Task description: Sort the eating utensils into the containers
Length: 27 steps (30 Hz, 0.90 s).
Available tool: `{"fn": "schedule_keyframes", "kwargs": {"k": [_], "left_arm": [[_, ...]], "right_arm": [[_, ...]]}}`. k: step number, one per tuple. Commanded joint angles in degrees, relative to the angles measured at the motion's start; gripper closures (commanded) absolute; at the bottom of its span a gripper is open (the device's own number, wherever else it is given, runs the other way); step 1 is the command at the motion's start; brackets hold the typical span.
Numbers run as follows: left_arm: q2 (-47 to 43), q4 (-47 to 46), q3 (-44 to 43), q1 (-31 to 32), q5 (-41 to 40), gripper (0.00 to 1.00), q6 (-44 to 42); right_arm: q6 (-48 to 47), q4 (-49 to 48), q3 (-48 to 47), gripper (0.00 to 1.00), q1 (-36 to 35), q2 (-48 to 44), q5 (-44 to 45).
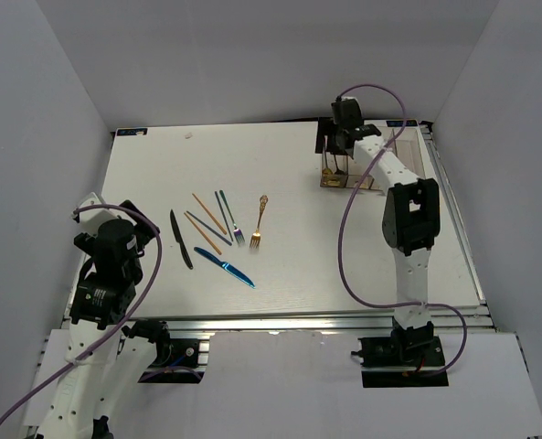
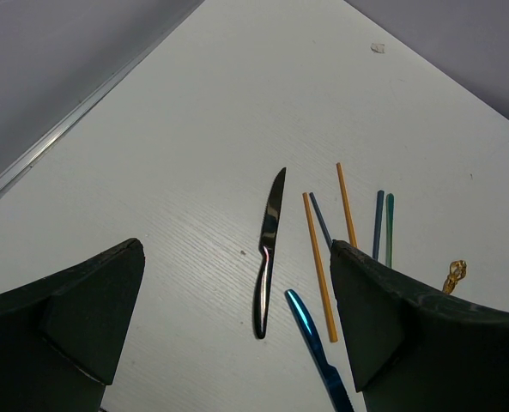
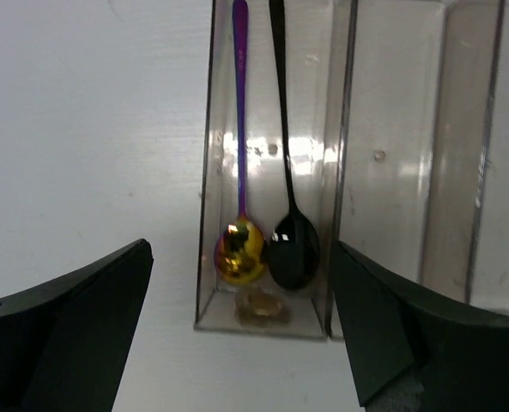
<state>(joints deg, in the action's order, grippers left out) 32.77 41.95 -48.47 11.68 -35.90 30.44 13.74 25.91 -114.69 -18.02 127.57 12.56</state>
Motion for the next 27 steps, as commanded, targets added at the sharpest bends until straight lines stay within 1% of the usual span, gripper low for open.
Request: {"fn": "schedule_keyframes", "kwargs": {"k": [1,2,3,4,5,7,8,9,11,14,18,22,25,26,27], "left_arm": [[-0.26,-0.3,0.13,-0.43,0.13,0.02,-0.38],[-0.25,-0.21,0.04,-0.52,0.13,0.02,-0.38],[-0.17,-0.21,0.04,-0.52,0.13,0.02,-0.38],[0.01,-0.21,-0.05,-0.52,0.04,0.02,-0.29],[0.01,-0.12,-0.05,-0.52,0.04,0.02,-0.29],[-0.34,-0.12,0.04,-0.61,-0.05,0.02,-0.29],[-0.52,-0.03,-0.05,-0.52,-0.05,0.02,-0.29],[-0.69,-0.2,0.04,-0.52,-0.13,0.02,-0.2],[-1.04,-0.21,0.13,-0.61,-0.14,0.02,-0.2],[-1.57,-0.12,0.13,-0.52,-0.31,0.02,-0.11],[-2.45,-0.29,0.3,-0.52,-0.22,0.02,-0.11],[-3.15,-0.21,0.13,-0.52,-0.22,0.02,-0.11],[-3.86,-0.47,0.3,-0.52,-0.05,0.02,-0.2],[-4.03,-0.47,0.3,-0.61,0.04,0.02,-0.2],[-4.12,-0.56,0.39,-0.52,0.21,0.02,-0.38]], "right_arm": [[1.37,1.6,3.23,0.11,-3.06,-9.25,7.35],[2.08,1.08,5.25,0.11,-5.68,-12.75,9.48],[2.95,0.46,7.45,0.11,-7.19,-14.35,11.42],[4.62,-0.68,11.56,0.11,-8.51,-16.02,13.09],[5.5,-1.3,13.43,0.11,-11.57,-18.65,13.37],[9.0,-2.79,17.99,0.11,-14.57,-21.2,15.21],[9.98,-3.67,19.32,0.11,-17.63,-21.66,15.3],[11.12,-4.2,20.38,0.11,-19.14,-21.75,16.09],[14.81,-3.86,21.01,0.11,-23.09,-20.09,17.76],[21.39,1.14,17.68,0.11,-27.22,-14.99,20.49],[25.8,1.25,16.0,0.11,-32.24,-10.24,24.96],[28.01,2.65,12.31,0.12,-33.48,-4.36,23.48],[28.01,1.87,12.21,0.19,-33.48,-2.68,22.69],[28.01,1.08,12.65,0.22,-33.4,-2.24,22.08],[27.92,0.81,12.74,0.24,-33.39,-1.19,21.81]]}}
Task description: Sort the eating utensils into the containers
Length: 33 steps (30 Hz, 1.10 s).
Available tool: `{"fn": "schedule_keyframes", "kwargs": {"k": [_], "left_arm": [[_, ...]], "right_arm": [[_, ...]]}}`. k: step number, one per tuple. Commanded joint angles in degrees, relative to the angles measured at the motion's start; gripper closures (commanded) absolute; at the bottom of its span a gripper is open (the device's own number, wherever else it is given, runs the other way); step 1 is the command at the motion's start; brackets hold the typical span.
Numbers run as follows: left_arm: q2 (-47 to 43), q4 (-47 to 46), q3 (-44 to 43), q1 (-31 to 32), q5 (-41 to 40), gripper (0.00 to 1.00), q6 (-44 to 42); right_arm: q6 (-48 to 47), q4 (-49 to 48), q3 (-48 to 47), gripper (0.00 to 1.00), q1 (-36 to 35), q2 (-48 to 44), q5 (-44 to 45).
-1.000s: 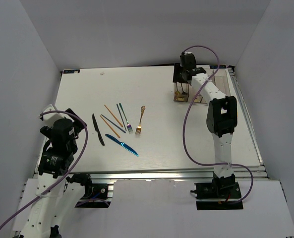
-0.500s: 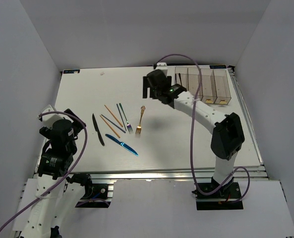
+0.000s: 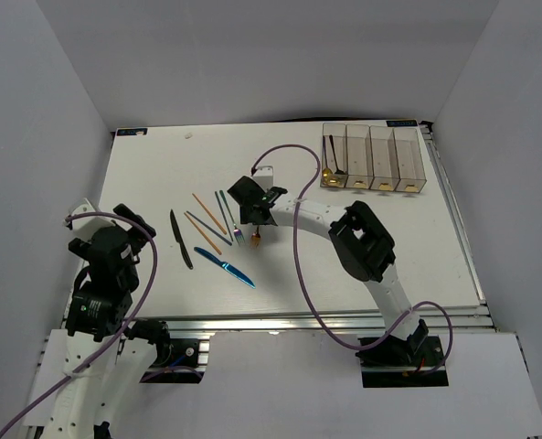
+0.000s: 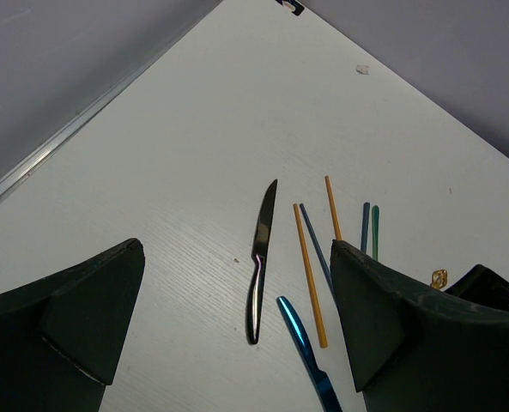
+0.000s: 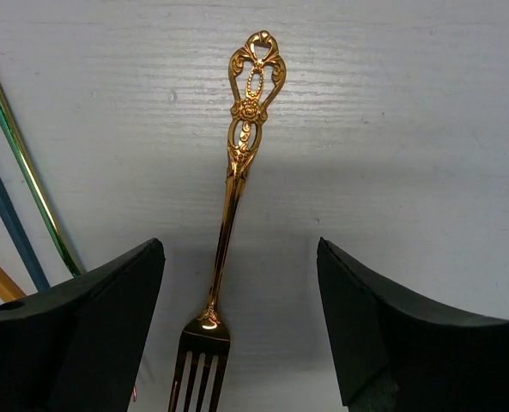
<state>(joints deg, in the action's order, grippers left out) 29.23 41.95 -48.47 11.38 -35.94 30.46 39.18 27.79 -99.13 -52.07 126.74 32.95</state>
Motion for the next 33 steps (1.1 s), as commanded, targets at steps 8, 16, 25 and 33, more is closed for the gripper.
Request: {"fn": "schedule_keyframes", "kwargs": {"k": [8,16,25,33], "left_arm": [[-0.67,-0.65,0.3,-0.22,0.79,0.02,-0.57],[-1.11,-0.73,0.39,-0.3,0.96,0.02,-0.66],[-2.34,-0.65,0.39,-0.21,0.52,0.02,-0.49],[-3.13,-0.56,0.39,-0.3,0.09,0.02,-0.31]], "right_arm": [[4.23,2.09,-5.64,0.54,0.92,5.98,-2.79],[11.17,1.48,6.21,0.79,0.75,1.76,-3.86],[10.75,2.71,9.4,1.0,0.39,2.37,-4.56],[-1.19,-4.25,11.69,1.0,0.39,-3.07,-14.05]]}}
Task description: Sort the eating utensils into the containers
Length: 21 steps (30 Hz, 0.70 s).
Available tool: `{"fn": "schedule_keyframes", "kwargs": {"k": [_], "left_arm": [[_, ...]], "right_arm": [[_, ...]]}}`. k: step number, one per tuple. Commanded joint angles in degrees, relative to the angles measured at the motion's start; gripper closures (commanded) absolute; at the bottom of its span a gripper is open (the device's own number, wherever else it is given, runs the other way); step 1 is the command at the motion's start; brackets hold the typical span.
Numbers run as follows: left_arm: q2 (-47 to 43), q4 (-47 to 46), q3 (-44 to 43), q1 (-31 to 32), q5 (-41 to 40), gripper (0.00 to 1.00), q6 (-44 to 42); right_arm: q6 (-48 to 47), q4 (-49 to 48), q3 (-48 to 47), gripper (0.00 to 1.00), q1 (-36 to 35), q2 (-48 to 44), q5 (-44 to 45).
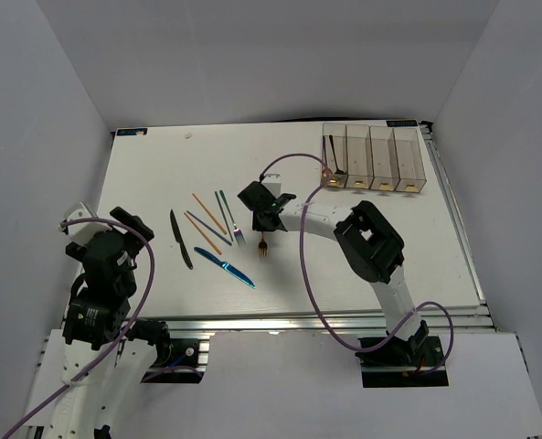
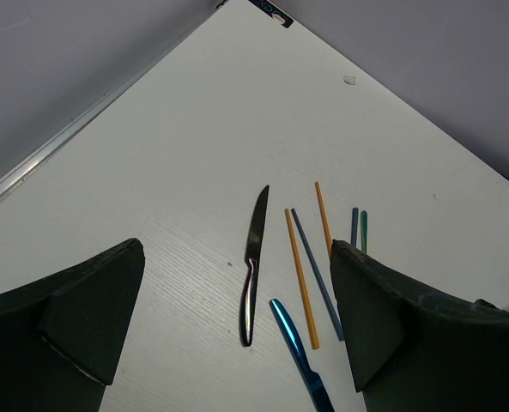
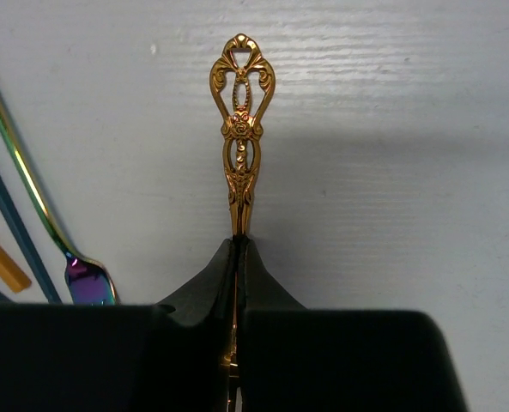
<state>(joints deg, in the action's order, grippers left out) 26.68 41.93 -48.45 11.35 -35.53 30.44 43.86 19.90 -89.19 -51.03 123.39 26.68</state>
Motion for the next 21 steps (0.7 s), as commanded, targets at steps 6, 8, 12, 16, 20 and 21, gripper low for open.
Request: {"fn": "schedule_keyframes", "kwargs": {"k": [6,8,12,16,20,21], "left_arm": [[-1.19,-0.45,0.37,-0.28,-0.59,0.02,-0.11],[-1.19,-0.45,0.37,-0.28,-0.59,0.02,-0.11],[-1.1,-0.54,0.37,-0.19,-0.51,0.02,-0.11],[-1.01,-0.45,0.37,-0.28,-0.59,0.02,-0.11],[-1.19,-0.45,0.46,-0.19,-0.59,0.02,-0.11],[-1.1,-0.45,0.46,-0.28,-0.68,0.02,-0.11]], "right_arm": [[-9.22,3.22,4.1,1.0,-0.65,-3.33,-5.85],[-10.8,3.21,5.25,1.0,-0.65,-4.38,-6.02],[-12.21,2.34,7.62,1.0,-0.74,-6.67,-6.02],[-13.62,1.02,9.99,1.0,-0.65,-8.78,-6.11],[-14.94,0.4,12.01,1.0,-0.65,-12.03,-6.37],[-15.46,0.31,12.19,1.0,-0.57,-12.73,-6.46]]}}
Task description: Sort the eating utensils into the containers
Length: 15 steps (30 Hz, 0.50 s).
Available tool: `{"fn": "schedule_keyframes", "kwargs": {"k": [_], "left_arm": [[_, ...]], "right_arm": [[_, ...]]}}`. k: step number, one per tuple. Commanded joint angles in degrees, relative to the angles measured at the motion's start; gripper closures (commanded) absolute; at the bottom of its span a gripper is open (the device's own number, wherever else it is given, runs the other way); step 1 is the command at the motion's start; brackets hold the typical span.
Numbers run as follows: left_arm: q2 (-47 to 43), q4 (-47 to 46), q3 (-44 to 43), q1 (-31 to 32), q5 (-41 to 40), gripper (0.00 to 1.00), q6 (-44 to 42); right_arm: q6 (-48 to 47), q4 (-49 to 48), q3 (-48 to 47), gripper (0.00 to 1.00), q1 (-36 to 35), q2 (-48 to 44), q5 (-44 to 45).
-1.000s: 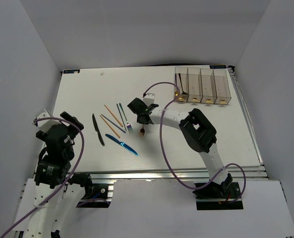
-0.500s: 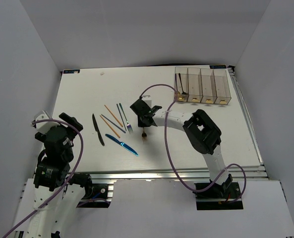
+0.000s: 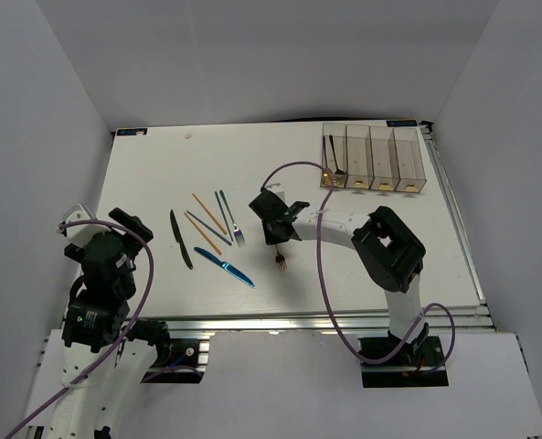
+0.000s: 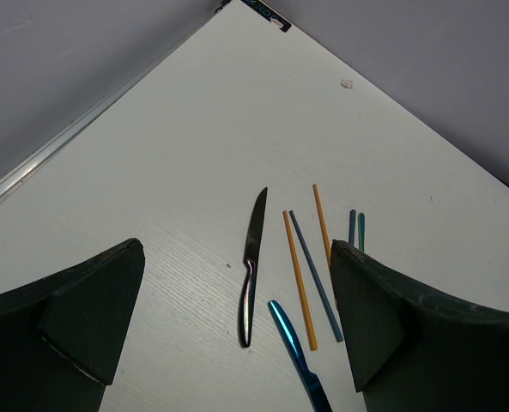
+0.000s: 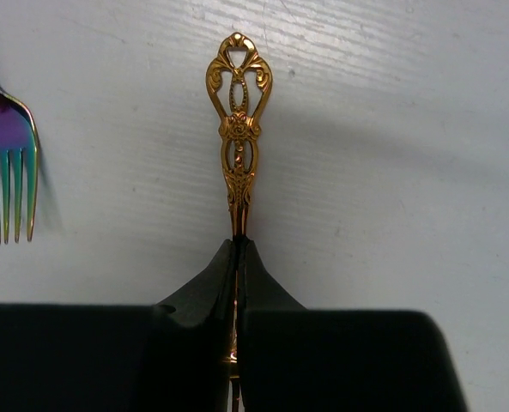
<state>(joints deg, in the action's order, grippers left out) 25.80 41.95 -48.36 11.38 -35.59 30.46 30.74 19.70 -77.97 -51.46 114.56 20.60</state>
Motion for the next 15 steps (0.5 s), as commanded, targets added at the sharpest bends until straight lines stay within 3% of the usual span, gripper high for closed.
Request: {"fn": "schedule_keyframes", "kwargs": {"k": [1,9,15], "left_arm": [[-0.23,-0.47,0.28,-0.3,-0.53,0.02,-0.14],[-0.23,-0.47,0.28,-0.3,-0.53,0.02,-0.14],[-0.14,-0.56,0.28,-0.3,-0.35,0.02,-0.14]], "right_arm": [[-2.61,0.51,1.16,1.0,0.04,-5.21,-0.73],[-4.11,-0.19,3.62,1.0,3.03,-11.29,-1.44],[-7.18,2.35,0.12,1.0,8.82,-14.79,-1.79]]}}
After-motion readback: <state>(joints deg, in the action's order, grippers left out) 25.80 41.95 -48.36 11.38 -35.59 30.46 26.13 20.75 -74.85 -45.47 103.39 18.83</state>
